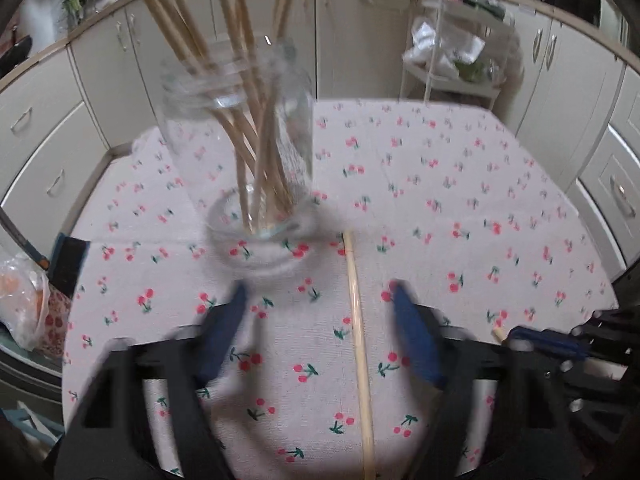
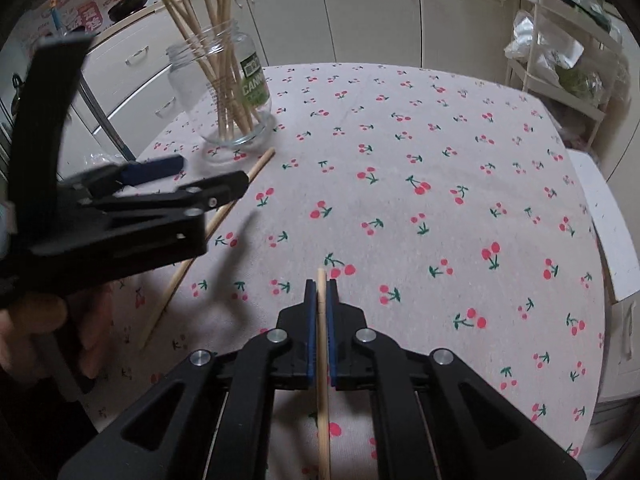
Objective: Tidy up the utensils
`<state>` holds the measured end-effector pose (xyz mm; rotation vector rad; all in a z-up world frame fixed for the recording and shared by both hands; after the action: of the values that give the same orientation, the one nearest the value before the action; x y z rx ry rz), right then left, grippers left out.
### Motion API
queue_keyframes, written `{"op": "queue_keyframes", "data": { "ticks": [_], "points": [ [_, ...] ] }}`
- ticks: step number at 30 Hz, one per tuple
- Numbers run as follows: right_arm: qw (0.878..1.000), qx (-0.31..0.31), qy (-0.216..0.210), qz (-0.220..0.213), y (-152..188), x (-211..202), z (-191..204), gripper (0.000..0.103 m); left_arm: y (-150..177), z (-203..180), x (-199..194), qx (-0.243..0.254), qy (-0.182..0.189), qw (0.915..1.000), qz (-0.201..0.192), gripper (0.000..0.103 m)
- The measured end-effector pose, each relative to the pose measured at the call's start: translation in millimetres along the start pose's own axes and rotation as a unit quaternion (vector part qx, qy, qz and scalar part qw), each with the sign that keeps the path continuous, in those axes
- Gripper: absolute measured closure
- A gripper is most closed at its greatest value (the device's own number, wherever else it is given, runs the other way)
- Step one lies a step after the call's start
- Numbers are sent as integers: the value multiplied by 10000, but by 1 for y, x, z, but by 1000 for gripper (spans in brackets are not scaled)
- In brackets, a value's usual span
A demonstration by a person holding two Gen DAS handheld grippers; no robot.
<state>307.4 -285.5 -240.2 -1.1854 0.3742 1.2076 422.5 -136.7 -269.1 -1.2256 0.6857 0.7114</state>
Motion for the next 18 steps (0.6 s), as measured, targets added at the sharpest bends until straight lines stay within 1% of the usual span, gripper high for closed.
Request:
{"op": "queue_keyframes", "data": {
  "ticks": [1,2,3,4,7,8,9,10,11,13,15,17,18],
  "points": [
    [10000,41,2,10,0,-2,0,94,3,-2,3,69,18,9999,91,70],
    [10000,58,-7,-28,2,-7,1,89,6,-1,1,109,-29,9999,-7,78],
    [10000,42,25,-69,4,-12,2,80,9,-1,0,184,10,9998,-37,88],
    [10000,11,57,-61,7,-15,3,79,12,-2,-1,239,31,9997,-26,96],
    [9997,-130,172,145,18,-13,7,79,21,2,-8,264,130,9996,38,98],
    [9992,-266,269,123,20,-12,10,79,26,5,-11,237,203,9995,98,98],
    [9981,-397,444,136,21,-10,14,83,29,8,-14,215,270,9993,155,98],
    [9975,-450,530,144,22,-10,14,91,33,12,-16,186,353,9989,226,98],
    [9974,-443,546,133,21,-9,14,96,37,17,-19,156,467,9983,317,98],
    [9980,-371,514,71,16,-6,11,97,41,25,-22,124,693,9964,464,98],
    [9986,-227,473,23,9,-2,9,97,40,35,-22,-11,765,9958,506,97],
    [9989,-143,451,-6,4,2,9,97,34,43,-20,-119,739,9961,477,95],
    [9990,-95,437,-3,0,5,9,97,30,45,-18,-142,710,9964,444,91]
  ]
}}
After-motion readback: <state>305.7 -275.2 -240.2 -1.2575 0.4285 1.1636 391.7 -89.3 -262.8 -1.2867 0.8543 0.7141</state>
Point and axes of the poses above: each gripper's, at about its wrist camera, not at the fingertips, and x roughly the way its jaws point, z to its left, y to its underside, the point moved 1 cm from there along x, roughly the way its jaws point, and after that the axes turned 14 degrees about -y, right-handed, at the moved point
